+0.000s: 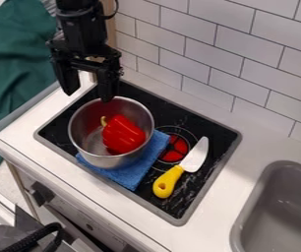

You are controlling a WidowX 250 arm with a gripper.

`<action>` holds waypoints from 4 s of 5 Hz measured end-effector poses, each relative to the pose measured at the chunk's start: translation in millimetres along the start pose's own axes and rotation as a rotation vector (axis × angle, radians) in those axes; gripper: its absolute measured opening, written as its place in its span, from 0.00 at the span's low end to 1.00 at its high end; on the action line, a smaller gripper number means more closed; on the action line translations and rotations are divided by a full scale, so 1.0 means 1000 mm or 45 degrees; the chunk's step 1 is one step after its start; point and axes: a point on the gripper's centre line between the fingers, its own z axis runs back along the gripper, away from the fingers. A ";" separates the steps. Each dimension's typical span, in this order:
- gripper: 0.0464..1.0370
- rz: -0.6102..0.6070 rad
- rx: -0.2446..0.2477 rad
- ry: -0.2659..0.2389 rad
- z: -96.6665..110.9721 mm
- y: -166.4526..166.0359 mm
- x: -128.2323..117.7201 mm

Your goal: Sacar el objeto rojo del recipiente plateado y ponerlo en la parte superior del cuchillo

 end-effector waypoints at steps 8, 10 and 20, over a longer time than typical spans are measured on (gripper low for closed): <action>0.97 0.898 0.088 -0.046 -0.063 -0.031 -0.017; 0.97 1.059 0.047 -0.115 -0.056 -0.047 0.006; 0.91 1.250 0.135 -0.005 -0.094 -0.013 0.005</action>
